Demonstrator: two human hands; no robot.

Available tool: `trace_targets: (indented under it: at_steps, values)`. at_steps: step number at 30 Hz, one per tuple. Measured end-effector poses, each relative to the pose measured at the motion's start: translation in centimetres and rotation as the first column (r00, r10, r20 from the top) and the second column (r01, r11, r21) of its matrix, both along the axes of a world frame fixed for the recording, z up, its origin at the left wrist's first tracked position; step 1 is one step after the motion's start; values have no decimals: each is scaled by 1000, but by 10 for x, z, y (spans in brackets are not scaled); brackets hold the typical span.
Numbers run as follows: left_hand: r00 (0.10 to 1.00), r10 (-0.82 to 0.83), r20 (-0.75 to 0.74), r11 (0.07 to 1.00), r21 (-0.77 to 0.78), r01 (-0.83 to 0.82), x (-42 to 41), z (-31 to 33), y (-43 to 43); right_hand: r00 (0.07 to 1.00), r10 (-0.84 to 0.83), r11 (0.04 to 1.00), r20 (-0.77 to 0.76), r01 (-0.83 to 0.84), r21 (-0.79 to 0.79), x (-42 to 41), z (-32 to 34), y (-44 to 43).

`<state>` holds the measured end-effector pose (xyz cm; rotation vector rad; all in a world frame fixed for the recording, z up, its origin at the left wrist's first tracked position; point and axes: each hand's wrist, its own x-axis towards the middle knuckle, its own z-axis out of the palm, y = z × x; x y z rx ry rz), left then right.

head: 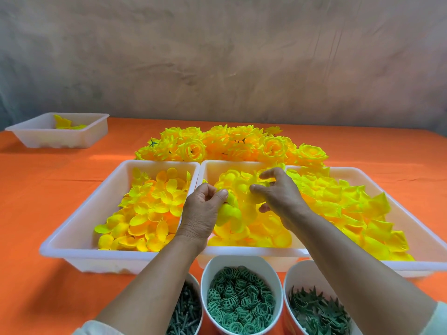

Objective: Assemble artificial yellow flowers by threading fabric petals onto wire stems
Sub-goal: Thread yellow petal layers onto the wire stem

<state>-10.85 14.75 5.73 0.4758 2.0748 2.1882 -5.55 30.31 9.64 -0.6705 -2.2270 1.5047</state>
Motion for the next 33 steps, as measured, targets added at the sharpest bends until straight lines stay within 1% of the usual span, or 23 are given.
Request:
trace_targets:
  at_steps: [3,4,7,12,14,16,19,23,27,30,33]
  values:
    - [1000,18,-21,1000,-17,-19,-1,-1,1,997,36,994,-69,-29,103,1,1,-2]
    - [999,24,-23,1000,-17,-24,-1,-1,2,996,61,989,-61,-52,136,2,2,-3]
    - [998,53,-25,999,-7,-53,-2,-2,2,989,132,953,70,-146,264,4,4,-7]
    - [995,104,-8,993,49,-103,-4,-4,2,955,258,923,147,-288,254,5,8,-14]
    - [996,89,3,992,89,-89,-4,-3,2,948,268,906,170,-308,289,3,4,-17]
    - [997,67,27,993,98,-70,-4,-3,3,946,274,898,175,-316,305,0,1,-18]
    - [998,35,46,993,113,-40,-3,-2,3,936,304,892,176,-345,294,-2,0,-21]
    - [999,18,43,991,131,-24,-2,-2,2,938,314,914,145,-340,221,-5,1,-23]
    - [999,29,38,991,129,-34,-2,-3,2,954,272,918,129,-297,263,-3,-1,-21]
    - [997,14,81,988,154,-26,-2,-1,1,956,283,943,73,-291,161,-2,-4,-19]
    - [983,-46,180,981,195,10,-2,2,0,972,232,968,31,-234,90,-2,-2,-16]
